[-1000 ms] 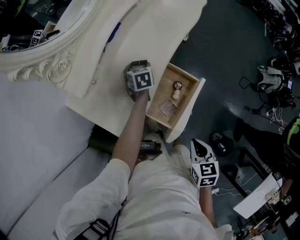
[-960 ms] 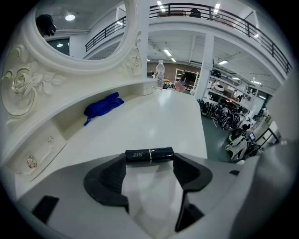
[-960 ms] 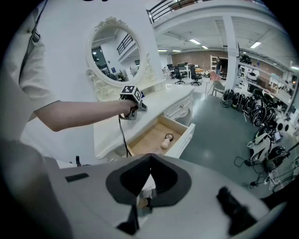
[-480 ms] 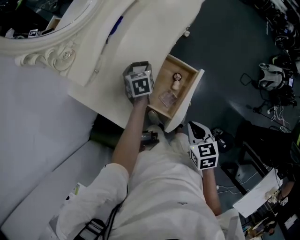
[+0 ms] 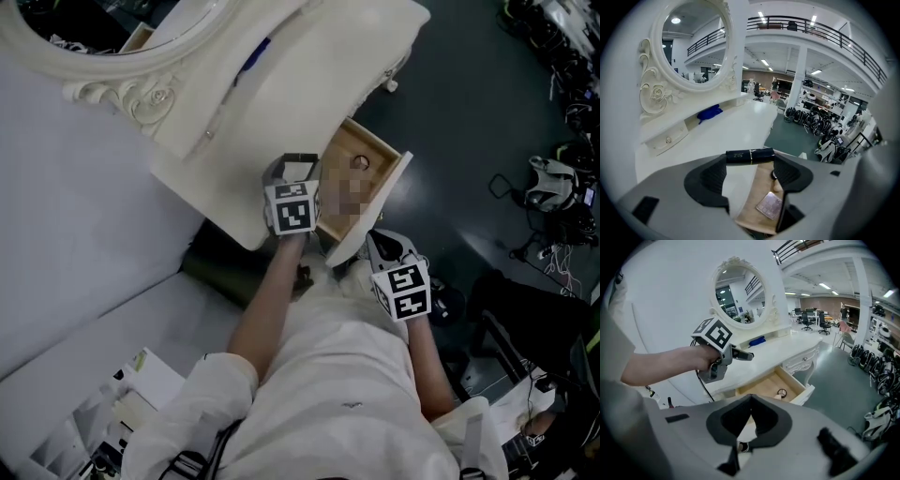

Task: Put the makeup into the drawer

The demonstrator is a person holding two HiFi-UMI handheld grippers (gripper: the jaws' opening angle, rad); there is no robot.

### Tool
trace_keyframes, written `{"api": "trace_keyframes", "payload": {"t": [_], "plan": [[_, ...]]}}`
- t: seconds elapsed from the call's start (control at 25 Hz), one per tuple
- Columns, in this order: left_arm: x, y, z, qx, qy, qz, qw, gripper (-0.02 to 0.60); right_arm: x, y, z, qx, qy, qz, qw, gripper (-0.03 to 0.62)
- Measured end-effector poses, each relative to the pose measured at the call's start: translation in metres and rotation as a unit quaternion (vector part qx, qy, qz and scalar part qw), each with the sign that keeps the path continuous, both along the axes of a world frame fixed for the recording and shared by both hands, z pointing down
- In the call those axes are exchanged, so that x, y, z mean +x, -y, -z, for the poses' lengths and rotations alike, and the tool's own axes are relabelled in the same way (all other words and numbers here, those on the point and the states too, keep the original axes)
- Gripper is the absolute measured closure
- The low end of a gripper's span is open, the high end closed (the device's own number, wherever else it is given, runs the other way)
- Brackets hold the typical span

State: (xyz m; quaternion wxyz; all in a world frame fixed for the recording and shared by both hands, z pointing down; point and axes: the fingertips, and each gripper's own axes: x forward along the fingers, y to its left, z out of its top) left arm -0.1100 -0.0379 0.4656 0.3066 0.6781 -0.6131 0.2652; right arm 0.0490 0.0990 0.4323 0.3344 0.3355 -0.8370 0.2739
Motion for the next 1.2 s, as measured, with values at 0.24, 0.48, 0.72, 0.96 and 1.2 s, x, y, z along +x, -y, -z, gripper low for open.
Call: {"api": "trace_keyframes", "payload": {"t": [0.24, 0.48, 0.72, 0.96, 1.2], "plan": [[0.026, -0.029, 0.002, -0.011, 0.005, 0.002, 0.9999, 0.259, 0.004, 0.01, -0.004, -0.002, 0.01, 0.033, 0.999, 0.582], [0.047, -0.047, -0.016, -0.033, 0.0, 0.005, 0.9994, 0.259, 0.008, 0.017, -0.015, -0.013, 0.013, 0.054, 0.998, 0.582], [0.067, -0.055, -0.063, -0.069, -0.009, 0.011, 0.9976, 0.259, 0.022, 0.024, -0.039, -0.027, 0.005, 0.06, 0.998, 0.582], [0.075, -0.05, -0.117, -0.096, -0.014, 0.024, 0.995, 0.259, 0.028, 0.038, -0.077, -0.045, -0.01, 0.069, 0.997, 0.582], [0.072, -0.038, -0.169, -0.112, -0.005, 0.033, 0.9931, 0.259, 0.02, 0.067, -0.118, -0.049, -0.01, 0.069, 0.996, 0.58]]}}
